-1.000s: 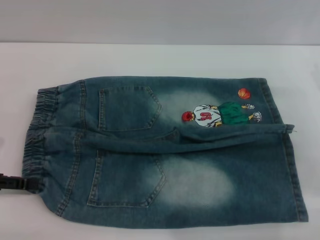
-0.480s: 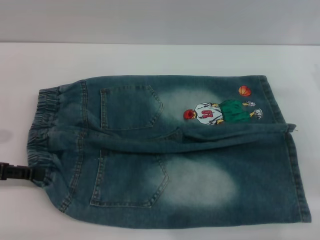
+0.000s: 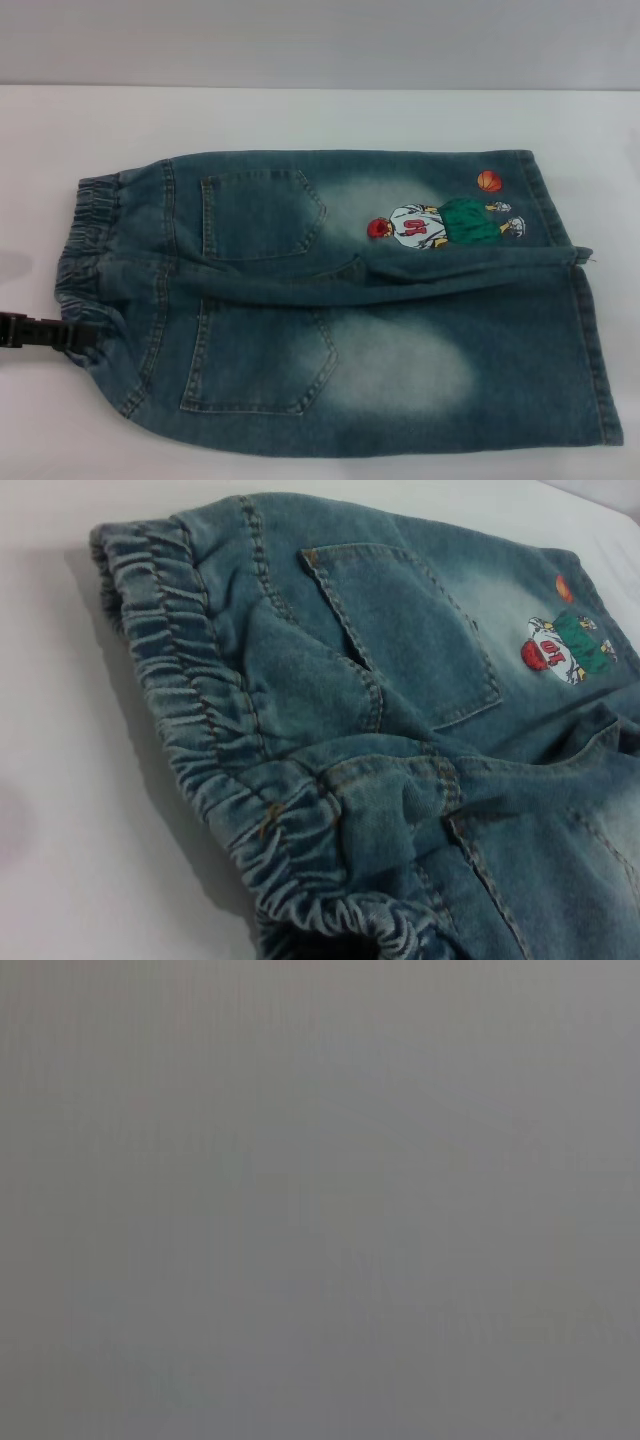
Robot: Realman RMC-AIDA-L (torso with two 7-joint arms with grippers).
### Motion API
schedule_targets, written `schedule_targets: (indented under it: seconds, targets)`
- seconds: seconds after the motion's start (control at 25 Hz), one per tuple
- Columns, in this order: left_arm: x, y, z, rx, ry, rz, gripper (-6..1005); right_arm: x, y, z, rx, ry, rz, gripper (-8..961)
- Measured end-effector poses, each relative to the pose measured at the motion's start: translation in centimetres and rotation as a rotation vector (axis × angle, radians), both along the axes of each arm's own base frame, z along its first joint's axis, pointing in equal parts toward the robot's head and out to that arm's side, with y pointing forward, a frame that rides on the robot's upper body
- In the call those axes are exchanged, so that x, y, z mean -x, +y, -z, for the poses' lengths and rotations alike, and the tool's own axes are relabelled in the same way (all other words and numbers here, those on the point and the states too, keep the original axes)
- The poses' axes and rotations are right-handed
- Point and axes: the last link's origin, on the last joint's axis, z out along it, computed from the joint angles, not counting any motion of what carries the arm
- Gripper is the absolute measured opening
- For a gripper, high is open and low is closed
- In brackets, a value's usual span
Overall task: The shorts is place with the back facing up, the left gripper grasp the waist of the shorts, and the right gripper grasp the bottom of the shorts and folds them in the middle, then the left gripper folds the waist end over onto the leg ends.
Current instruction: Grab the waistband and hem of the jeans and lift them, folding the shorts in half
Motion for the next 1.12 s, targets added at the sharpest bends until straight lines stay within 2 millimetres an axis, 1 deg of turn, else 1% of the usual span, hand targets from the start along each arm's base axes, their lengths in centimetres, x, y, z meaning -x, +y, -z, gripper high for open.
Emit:
schedule_targets:
  seconds: [0.52,0.92,1.12]
  targets:
    - [-0.63,0.72,0.59,0.002,0.001,0.018,745,-0.02,-0.01,0.09,0.005,0.003,0.001,805]
    - [-0.16,-0.06,-0.21,0.019,-0.003,-0.006,742,-0.09,-0.01,0.08,0.003,0.004,0.006,806]
    - [-0.08,-0.17,-0.16,0.027,0.003,-0.008,741,-0.14,-0.02,0.01,-0.001,0.007,0.009,806]
